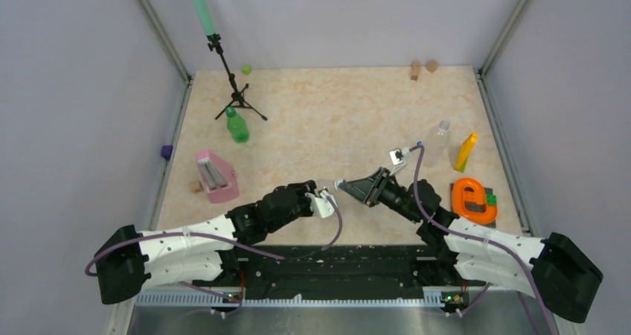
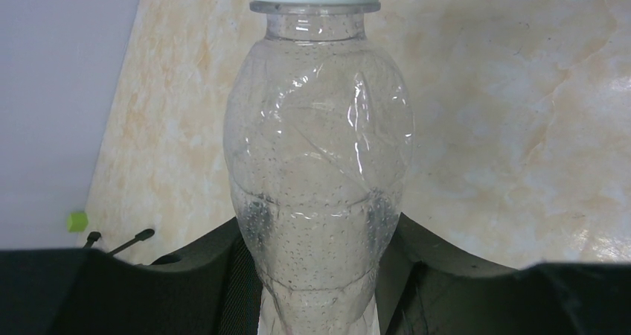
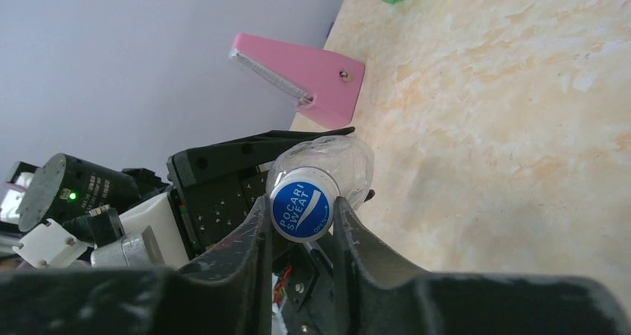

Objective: Unscrew the bottle caps
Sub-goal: Unscrew the bottle cap from the plastic bottle.

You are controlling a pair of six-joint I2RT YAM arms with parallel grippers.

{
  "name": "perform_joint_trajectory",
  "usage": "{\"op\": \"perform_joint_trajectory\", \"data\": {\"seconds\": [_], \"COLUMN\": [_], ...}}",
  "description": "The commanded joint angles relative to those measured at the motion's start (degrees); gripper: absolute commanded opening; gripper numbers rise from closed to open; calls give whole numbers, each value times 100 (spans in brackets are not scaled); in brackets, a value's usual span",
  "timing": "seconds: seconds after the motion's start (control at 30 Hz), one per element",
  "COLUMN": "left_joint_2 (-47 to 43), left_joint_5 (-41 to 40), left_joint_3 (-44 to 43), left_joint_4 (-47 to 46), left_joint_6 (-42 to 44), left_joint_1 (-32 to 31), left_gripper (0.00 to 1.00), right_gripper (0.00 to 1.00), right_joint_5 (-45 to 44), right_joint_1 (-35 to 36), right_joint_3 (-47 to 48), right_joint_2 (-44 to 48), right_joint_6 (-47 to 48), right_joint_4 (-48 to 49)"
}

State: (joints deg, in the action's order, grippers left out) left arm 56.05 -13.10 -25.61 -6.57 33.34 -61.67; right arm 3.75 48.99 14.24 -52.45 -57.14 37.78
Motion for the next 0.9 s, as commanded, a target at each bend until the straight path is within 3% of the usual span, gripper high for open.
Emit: {"op": "perform_joint_trajectory", "data": {"seconds": [0.0, 0.13, 0.2, 0.37, 0.53, 0.63, 0.77, 0.87], "left_joint_2": [29, -25, -81, -174, -305, -223, 0, 55], "left_joint_5": [24, 105, 532, 3041, 4668, 5513, 6167, 6022], "left_joint_3": [20, -46, -77, -298, -292, -406, -593, -623], "left_joint_4": [-286, -148, -126, 84, 75, 207, 434, 477], "left_joint_6": [10, -586, -882, -1741, -1909, -1950, -1951, -1898], "left_joint_1": [-47, -36, 55, 1276, 1894, 2152, 2377, 2392], "left_gripper": [0, 0, 0, 0, 0, 0, 0, 0], "right_gripper": [14, 4, 2, 0, 0, 0, 0, 0], "right_joint_5": [154, 253, 373, 896, 1538, 2060, 2582, 2346], "right_joint_1": [11, 9, 6, 12, 12, 11, 6, 6], "right_joint_3": [115, 142, 143, 214, 400, 693, 997, 1052], "right_joint_2": [-105, -81, -66, -107, 24, 185, 399, 507], "right_joint_6": [218, 746, 1195, 2462, 3561, 4399, 5442, 5510], "right_joint_4": [244, 95, 66, -126, -434, -1087, -1862, -2106]}}
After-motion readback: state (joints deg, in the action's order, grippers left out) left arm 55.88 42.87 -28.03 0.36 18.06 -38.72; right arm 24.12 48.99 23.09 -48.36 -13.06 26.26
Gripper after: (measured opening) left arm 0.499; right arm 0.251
